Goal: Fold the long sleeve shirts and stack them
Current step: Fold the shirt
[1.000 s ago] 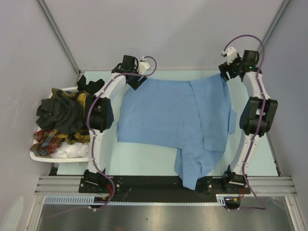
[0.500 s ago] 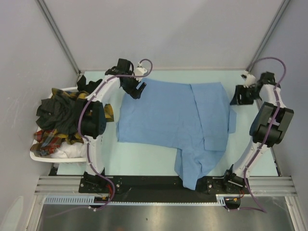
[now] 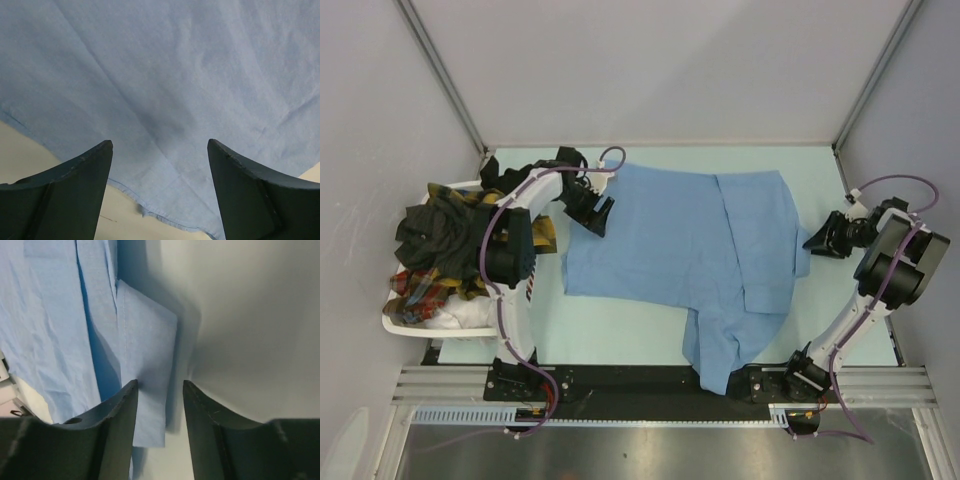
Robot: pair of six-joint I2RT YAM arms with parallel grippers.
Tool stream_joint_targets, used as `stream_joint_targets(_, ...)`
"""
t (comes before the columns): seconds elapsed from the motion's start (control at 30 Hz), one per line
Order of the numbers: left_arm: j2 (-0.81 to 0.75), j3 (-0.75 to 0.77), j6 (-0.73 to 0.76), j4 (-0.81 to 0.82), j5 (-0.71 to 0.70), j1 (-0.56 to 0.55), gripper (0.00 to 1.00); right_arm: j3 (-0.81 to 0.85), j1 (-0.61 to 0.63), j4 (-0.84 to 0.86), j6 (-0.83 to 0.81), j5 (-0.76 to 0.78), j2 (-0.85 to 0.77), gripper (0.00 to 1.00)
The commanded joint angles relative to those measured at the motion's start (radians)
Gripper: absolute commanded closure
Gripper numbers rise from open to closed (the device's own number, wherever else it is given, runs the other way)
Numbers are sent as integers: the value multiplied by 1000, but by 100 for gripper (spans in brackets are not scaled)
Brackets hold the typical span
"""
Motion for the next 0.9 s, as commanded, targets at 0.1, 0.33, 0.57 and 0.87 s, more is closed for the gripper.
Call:
stream_joint_targets(0.1, -70, -3, -21, -14, 32, 19, 20, 64, -9, -5, 0, -73, 87, 100)
stream_joint_targets(0.33, -67, -32, -41, 10, -11, 19, 24, 265, -21, 1, -6, 244, 89, 100)
stream_joint_targets(0.57, -78, -55, -37, 27, 10, 19, 25, 277, 13, -151, -152, 274, 3, 60)
stream_joint_targets(0.87, -225, -189, 153, 21, 125, 7, 21, 113, 53, -398, -387, 179, -268, 51)
